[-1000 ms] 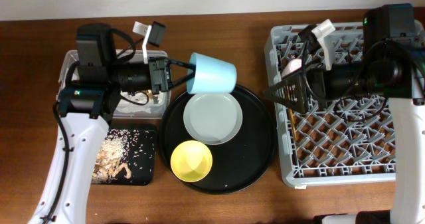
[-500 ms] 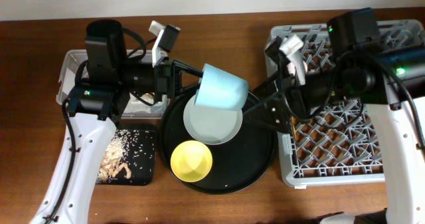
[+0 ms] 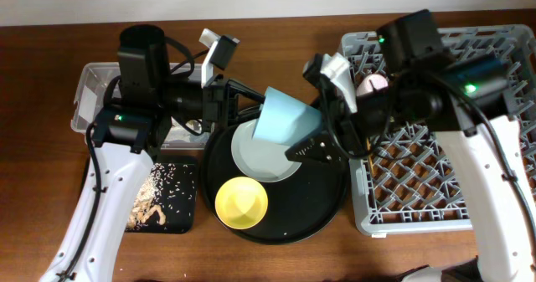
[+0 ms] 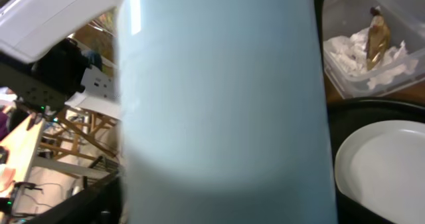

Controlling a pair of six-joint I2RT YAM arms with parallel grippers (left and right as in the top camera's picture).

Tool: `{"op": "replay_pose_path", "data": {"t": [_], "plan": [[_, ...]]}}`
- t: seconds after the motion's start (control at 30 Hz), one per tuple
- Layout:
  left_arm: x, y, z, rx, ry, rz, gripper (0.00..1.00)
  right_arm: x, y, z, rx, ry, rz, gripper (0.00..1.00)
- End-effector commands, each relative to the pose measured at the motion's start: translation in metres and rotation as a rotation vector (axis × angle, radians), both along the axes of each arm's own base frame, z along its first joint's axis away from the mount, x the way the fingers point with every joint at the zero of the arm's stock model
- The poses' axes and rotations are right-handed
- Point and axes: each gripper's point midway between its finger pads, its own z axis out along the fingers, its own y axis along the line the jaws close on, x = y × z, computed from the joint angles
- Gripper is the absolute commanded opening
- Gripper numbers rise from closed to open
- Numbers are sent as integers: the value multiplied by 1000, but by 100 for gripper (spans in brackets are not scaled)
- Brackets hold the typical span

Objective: Sort waste into correct bins and load items into the dishwasher rack
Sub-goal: 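Lift the blue cup and pass it to the right gripper, then place the blue cup upside down in the rack with the right gripper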

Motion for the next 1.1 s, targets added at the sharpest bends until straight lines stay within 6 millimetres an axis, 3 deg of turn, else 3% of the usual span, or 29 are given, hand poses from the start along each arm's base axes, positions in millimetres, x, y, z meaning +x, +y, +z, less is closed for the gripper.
{"op": "replay_pose_path", "data": {"t": [0.0, 0.33, 0.53, 0.6, 0.63, 0.67, 0.77, 0.93, 1.03, 1.07], "plan": [[-4, -1, 1, -8, 7, -25, 0, 6, 3, -2, 12, -7, 10, 72], [-11, -1, -12, 16, 107, -30, 0, 27, -15, -1, 18, -30, -69, 63], [-24, -16, -24, 56, 122, -54, 2, 30, -15, 1, 24, -52, -70, 61], [-20, -19, -30, 85, 115, -21, 19, 31, -15, 0, 21, -53, -72, 61], [-14, -19, -34, 106, 110, 11, 36, 32, -16, -1, 11, -54, -77, 61], [-8, -18, -38, 128, 106, 46, 46, 32, -16, -2, 4, -49, -83, 61], [24, -7, -57, 228, 85, 225, 65, 33, -22, -13, -60, -27, -116, 60], [61, 25, -88, 393, 112, 470, 75, 54, -54, -49, -326, 40, -336, 57], [73, 55, -119, 557, 177, 629, 78, 69, -95, -74, -562, 88, -574, 56], [73, 65, -130, 620, 200, 672, 78, 74, -125, -84, -700, 118, -741, 55]]}}
